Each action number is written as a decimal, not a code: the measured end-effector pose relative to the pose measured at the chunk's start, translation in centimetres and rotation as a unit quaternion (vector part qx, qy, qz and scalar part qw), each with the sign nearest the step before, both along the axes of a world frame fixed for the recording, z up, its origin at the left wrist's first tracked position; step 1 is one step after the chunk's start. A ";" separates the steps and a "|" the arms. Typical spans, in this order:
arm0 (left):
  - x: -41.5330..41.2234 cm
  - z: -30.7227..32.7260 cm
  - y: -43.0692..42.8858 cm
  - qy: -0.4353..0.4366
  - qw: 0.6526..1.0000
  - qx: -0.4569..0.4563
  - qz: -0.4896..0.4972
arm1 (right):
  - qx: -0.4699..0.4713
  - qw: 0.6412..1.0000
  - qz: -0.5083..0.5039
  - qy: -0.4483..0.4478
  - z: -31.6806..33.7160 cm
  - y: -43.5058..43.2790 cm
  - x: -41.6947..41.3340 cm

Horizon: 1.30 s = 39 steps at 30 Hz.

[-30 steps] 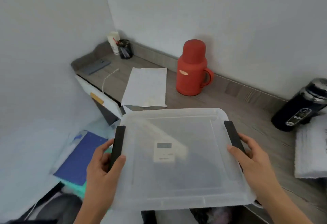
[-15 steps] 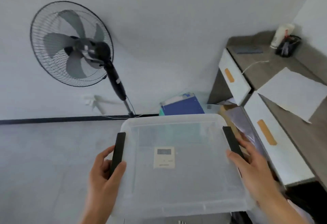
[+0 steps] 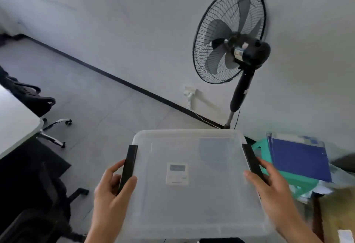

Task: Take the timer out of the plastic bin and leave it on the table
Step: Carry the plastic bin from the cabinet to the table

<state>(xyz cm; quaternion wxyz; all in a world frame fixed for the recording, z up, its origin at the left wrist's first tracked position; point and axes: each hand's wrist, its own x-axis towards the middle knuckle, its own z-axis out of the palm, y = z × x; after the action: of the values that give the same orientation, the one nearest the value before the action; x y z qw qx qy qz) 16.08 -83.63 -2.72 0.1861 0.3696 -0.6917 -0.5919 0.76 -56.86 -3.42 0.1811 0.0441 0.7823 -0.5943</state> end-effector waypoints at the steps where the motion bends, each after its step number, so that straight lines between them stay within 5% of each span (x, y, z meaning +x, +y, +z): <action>1: -0.4 -0.3 -1.0 -0.004 1.000 0.001 0.014 | -0.001 1.000 0.017 0.002 0.0 -1.5 -1.2; 12: -11.8 -1.9 -13.4 -0.003 0.985 -0.008 0.174 | -0.019 0.983 0.182 0.000 -1.6 -20.6 -20.7; 23: -17.7 -2.9 -28.1 -0.008 0.934 0.005 0.357 | 0.033 0.922 0.386 0.014 -2.8 -45.1 -32.1; 39: -26.8 -1.8 -65.7 -0.001 0.941 -0.005 0.337 | 0.039 0.907 0.415 0.056 -1.2 -81.6 -41.0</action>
<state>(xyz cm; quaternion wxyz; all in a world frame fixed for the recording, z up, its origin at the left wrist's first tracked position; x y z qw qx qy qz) -10.73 -149.35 -4.54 0.3758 0.5808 -0.5295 -0.4910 -40.29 -138.49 -4.60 0.3656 -0.3109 0.7614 -0.4358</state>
